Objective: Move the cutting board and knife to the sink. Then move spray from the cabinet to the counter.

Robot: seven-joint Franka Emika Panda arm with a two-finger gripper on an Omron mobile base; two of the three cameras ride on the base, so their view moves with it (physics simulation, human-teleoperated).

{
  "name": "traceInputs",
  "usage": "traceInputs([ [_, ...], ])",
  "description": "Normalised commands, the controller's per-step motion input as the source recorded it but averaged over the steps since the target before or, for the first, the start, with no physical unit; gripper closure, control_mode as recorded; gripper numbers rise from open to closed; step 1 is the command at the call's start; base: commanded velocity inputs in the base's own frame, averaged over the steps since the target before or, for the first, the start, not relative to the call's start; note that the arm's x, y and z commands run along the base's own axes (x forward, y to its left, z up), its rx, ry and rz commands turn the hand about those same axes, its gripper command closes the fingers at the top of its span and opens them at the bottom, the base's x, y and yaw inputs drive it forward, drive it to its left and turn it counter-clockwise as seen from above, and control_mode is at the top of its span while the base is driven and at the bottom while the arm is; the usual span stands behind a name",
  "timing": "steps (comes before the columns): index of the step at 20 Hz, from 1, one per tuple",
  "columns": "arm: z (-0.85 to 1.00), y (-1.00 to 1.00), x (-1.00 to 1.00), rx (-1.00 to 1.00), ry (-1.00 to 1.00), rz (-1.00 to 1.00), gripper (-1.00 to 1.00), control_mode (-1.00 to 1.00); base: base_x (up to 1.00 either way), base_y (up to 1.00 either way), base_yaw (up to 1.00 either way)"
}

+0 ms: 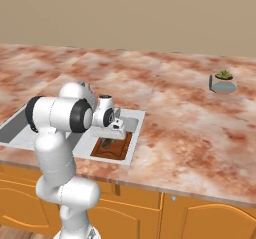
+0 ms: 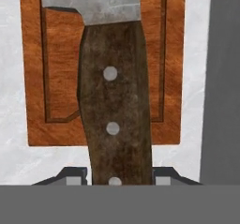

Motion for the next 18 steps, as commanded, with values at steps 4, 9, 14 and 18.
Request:
traceInputs([
  [4,-0.42,-0.01,0.00,0.00,0.00,0.00,1.00,-1.00,0.00,0.00,0.00],
  [9,-0.28,0.00,-0.24,0.00,0.00,0.00,1.00,-1.00,0.00,0.00,0.00],
  [14,-0.18,0.00,-0.30,0.00,0.00,0.00,1.00,-1.00,0.00,0.00,0.00],
  [18,-0.20,0.00,-0.33,0.00,0.00,0.00,1.00,-1.00,0.00,0.00,0.00],
])
